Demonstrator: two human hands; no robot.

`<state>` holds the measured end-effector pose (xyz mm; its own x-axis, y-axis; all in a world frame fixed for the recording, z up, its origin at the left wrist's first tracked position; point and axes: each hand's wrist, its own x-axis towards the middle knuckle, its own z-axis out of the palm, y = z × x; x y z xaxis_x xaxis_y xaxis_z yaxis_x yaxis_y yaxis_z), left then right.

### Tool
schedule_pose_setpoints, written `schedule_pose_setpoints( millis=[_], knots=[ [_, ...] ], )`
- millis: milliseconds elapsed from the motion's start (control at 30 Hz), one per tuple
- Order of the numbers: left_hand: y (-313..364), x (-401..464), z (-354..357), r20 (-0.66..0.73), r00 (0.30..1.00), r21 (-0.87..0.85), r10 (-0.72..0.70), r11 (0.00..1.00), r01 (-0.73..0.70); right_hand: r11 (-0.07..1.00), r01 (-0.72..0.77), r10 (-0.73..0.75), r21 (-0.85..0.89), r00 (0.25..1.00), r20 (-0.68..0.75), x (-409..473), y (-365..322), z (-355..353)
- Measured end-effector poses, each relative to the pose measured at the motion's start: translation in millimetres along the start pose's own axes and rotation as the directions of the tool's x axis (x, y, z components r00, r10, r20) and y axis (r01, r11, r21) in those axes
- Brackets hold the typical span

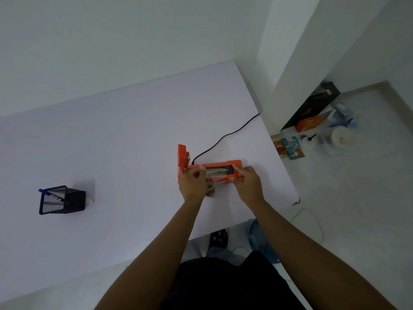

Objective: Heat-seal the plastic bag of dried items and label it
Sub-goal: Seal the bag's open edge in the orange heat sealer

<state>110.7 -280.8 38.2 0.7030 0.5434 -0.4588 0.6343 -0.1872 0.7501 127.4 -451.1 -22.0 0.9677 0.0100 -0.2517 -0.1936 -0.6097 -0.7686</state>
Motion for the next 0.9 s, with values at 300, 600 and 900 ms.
schedule_pose_setpoints(
  millis=[300, 600, 900],
  knots=[
    [-0.6, -14.4, -30.0, 0.222, 0.907, -0.280, 0.357, 0.915, -0.291, 0.982, 0.001, 0.026, 0.188, 0.989, -0.144, -26.7, 9.0, 4.5],
    [-49.9, -6.9, -101.9, 0.214, 0.952, -0.337, 0.217, 0.932, -0.136, 0.939, 0.010, -0.138, 0.343, 0.926, 0.350, -61.7, -24.1, 53.6],
    [-106.1, 31.1, -202.4, 0.048, 0.996, -0.344, 0.081, 0.937, -0.060, 0.907, -0.171, -0.017, 0.384, 0.898, 0.440, -69.6, -99.1, 160.9]
  ],
)
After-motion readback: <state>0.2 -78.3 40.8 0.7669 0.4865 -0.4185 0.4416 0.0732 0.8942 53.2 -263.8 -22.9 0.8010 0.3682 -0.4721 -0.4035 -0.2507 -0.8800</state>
